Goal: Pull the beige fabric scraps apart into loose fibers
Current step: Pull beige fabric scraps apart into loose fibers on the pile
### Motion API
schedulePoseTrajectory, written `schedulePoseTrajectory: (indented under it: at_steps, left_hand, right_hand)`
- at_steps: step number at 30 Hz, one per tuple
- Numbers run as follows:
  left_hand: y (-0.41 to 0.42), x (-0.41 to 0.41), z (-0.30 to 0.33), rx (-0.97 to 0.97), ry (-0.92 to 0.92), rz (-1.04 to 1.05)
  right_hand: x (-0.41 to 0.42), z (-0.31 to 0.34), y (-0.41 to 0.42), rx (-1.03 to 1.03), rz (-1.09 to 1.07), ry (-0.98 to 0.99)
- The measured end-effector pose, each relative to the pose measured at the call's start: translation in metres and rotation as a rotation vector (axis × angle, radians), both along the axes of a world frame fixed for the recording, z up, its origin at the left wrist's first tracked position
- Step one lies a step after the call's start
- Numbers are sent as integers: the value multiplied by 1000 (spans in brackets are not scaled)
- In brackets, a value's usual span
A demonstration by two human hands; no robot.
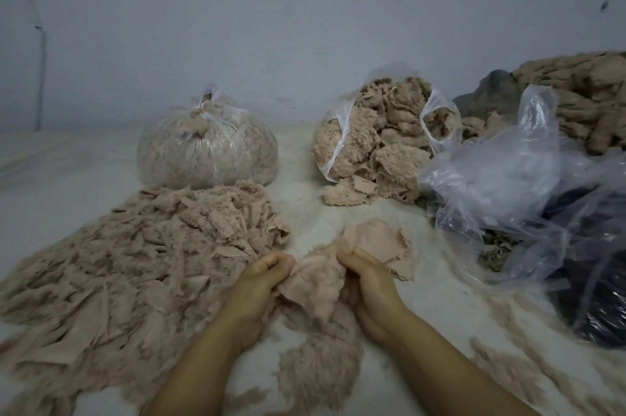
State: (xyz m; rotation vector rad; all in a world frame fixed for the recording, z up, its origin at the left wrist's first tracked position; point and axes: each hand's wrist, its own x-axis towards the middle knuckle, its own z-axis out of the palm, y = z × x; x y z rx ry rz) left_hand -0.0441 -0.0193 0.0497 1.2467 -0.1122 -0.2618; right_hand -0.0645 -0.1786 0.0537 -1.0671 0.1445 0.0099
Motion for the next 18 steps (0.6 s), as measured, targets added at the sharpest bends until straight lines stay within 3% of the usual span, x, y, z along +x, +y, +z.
schedulePoseTrajectory:
  at_steps: [2, 6, 8, 12, 18]
  left_hand:
    - [-3, -3, 0, -33, -20, 25]
    - [-7, -9, 2, 211, -224, 115]
    - [-9, -10, 4, 238, -279, 164]
    - [-10, -9, 7, 147, -198, 267]
    - [-12, -9, 5, 203, -232, 230]
  right_hand:
    - [1, -1, 0, -8, -1, -11]
    - [-5, -1, -1, -98, 117, -75]
    - [-5, -3, 2, -167, 62, -57]
    - [-3, -2, 3, -119, -92, -30]
    - [-6, 1, 7, -371, 117, -73]
